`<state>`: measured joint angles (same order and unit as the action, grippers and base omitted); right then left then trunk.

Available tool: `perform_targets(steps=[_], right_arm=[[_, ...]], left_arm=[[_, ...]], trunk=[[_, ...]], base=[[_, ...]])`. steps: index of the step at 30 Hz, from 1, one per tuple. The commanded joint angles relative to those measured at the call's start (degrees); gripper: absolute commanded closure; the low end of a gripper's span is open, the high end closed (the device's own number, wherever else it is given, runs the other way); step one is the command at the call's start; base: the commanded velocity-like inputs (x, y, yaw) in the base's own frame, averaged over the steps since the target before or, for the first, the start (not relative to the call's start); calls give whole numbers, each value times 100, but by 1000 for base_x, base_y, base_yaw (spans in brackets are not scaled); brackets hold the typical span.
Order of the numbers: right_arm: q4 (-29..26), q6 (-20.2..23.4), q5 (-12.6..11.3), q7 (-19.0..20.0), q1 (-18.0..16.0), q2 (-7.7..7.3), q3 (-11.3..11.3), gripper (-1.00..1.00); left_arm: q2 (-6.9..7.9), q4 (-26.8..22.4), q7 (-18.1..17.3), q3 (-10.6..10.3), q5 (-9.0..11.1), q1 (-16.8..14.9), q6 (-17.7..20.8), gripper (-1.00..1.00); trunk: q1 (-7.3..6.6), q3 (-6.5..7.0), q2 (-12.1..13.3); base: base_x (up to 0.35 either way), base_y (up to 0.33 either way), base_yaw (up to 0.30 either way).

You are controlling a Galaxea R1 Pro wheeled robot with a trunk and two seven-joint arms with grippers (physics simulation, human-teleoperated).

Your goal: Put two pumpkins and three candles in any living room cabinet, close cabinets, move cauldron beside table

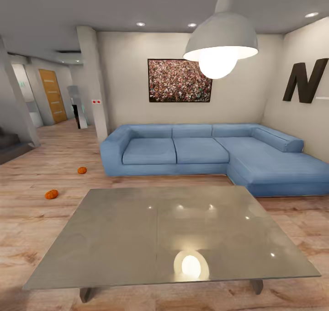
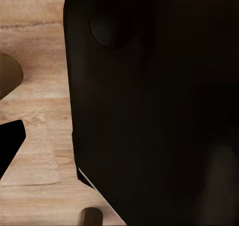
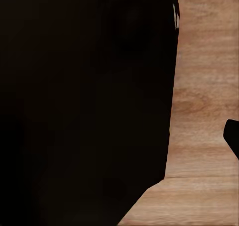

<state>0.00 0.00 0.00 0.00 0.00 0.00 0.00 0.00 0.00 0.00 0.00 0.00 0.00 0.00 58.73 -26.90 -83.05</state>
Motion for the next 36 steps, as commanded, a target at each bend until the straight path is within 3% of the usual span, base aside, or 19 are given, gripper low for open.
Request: perform_targets(steps=[1,3,9,19,36], right_arm=[[13,-33,-33,-15,-34,33,-18,-100],[-10,-97,-58,-12,-99,55,-19,-100],[-29,-229,-6,-7,-105,-24,-24,-100],[-20,-305,12,-27,-106,-27,-12,-100],[-35,-316,9,-18,-106,-9,-14,-100]], left_arm=[[33,-33,-33,-28,-32,26,-33,-100],[92,-97,-44,7,-4,26,-37,-100],[56,-127,-36,39,16,26,-35,-100],[50,-132,-18,46,18,26,-42,-100],[53,-132,-18,36,18,26,-48,-100]], trunk=[[0,-3,-3],[0,-3,-3],[0,-3,-3],[0,-3,-3],[0,-15,-3]], base=[[0,0,0],[0,0,0],[-15,0,0],[-192,0,0],[-10,0,0]])
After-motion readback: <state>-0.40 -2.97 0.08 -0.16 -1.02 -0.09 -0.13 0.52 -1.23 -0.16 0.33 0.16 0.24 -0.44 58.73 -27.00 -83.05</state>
